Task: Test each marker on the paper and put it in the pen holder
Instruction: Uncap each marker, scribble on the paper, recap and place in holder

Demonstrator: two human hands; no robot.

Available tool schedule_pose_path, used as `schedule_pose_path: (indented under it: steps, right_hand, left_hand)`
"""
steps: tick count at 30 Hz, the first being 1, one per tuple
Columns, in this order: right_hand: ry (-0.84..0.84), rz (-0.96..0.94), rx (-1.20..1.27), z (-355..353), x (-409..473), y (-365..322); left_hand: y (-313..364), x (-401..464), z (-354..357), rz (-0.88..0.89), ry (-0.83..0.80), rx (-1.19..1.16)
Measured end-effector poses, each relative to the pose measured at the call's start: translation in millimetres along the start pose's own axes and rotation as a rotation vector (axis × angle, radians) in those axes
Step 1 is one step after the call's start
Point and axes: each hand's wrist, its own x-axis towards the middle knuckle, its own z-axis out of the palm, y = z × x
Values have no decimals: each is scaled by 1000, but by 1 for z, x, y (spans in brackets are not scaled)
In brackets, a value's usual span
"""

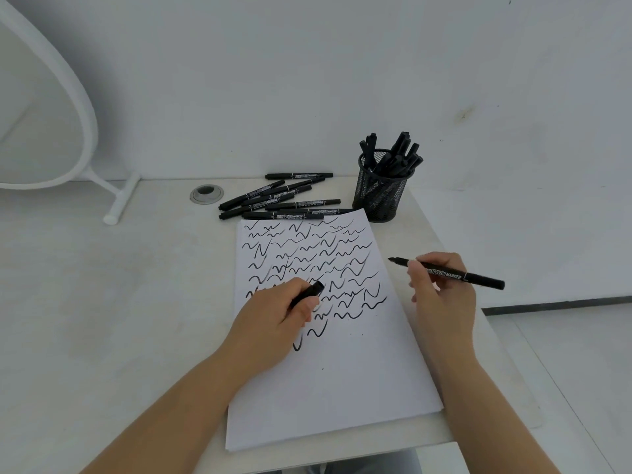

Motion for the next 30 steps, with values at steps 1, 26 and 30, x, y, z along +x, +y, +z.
schedule_pose_path:
  steps: [1, 26, 30]
  right_hand:
    - [-17, 9, 45, 1, -1, -3]
    - [-435, 220, 493, 19, -27, -10]
    - [-481, 187, 439, 19, -29, -12]
  left_hand:
    - [0, 0, 0, 2, -3, 0]
    - [4, -2, 0, 117, -60, 58]
    - [6, -3, -1, 126, -55, 35]
